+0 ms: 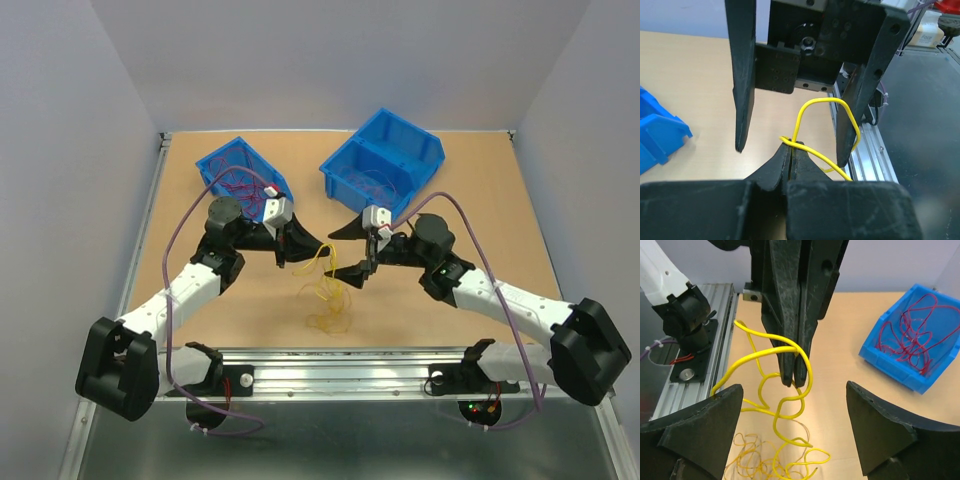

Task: Untangle the cables

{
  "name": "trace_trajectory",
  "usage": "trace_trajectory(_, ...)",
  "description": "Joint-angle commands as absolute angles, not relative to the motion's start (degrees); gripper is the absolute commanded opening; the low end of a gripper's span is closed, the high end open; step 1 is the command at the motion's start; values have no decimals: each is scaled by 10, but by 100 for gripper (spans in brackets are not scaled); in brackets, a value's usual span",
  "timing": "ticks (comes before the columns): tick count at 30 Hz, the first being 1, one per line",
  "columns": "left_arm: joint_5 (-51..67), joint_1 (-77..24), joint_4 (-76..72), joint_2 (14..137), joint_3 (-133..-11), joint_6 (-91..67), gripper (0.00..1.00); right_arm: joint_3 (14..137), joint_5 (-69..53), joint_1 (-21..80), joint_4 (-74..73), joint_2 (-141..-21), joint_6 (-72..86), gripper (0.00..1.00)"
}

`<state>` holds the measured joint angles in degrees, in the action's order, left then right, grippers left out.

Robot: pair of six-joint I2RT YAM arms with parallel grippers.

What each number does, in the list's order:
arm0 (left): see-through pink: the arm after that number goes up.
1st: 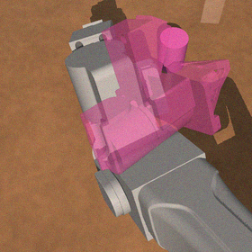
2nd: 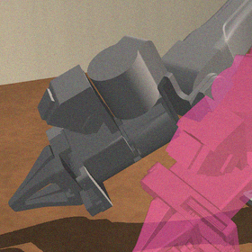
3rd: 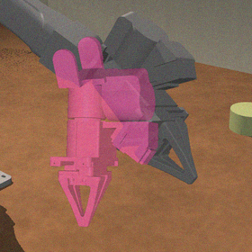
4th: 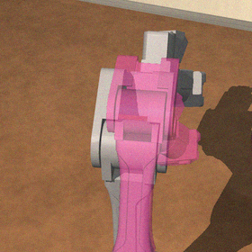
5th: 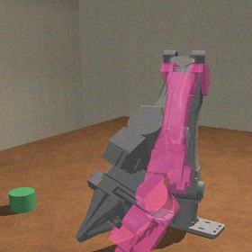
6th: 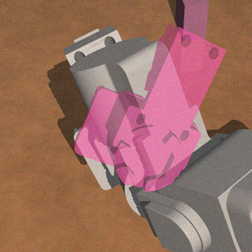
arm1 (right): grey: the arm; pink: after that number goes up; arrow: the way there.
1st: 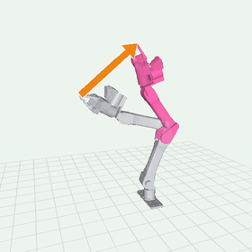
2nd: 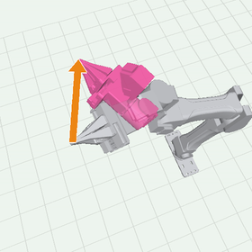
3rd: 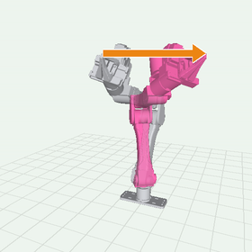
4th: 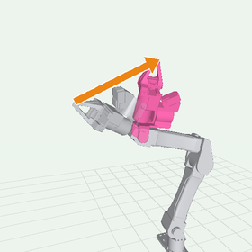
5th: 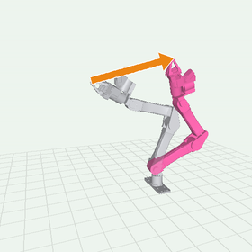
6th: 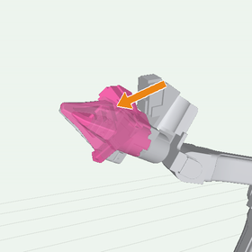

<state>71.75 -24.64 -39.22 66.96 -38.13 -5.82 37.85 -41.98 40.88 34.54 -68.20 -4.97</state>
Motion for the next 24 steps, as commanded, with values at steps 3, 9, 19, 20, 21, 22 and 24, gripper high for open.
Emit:
trace_trajectory(3, 732, -247, -423, 643, -400, -51, 0, 443, -433, 406, 316, -729, -40, 87)
trace_trajectory(9, 736, -252, -423, 642, -396, -44, 0, 456, -447, 406, 341, -749, -23, 54)
trace_trajectory(19, 582, -251, -313, 628, -410, 68, 61, 434, -225, 406, 322, -691, 25, 1)
trace_trajectory(20, 565, -251, -299, 633, -421, 94, 66, 435, -164, 406, 310, -686, 26, 1)
trace_trajectory(21, 549, -251, -285, 639, -427, 100, 69, 438, -137, 406, 307, -681, 33, 1)
trace_trajectory(22, 522, -251, -264, 652, -434, 107, 71, 441, -111, 406, 303, -675, 35, 0)
trace_trajectory(24, 489, -248, -249, 665, -453, 113, 73, 452, -45, 405, 297, -671, 40, 1)
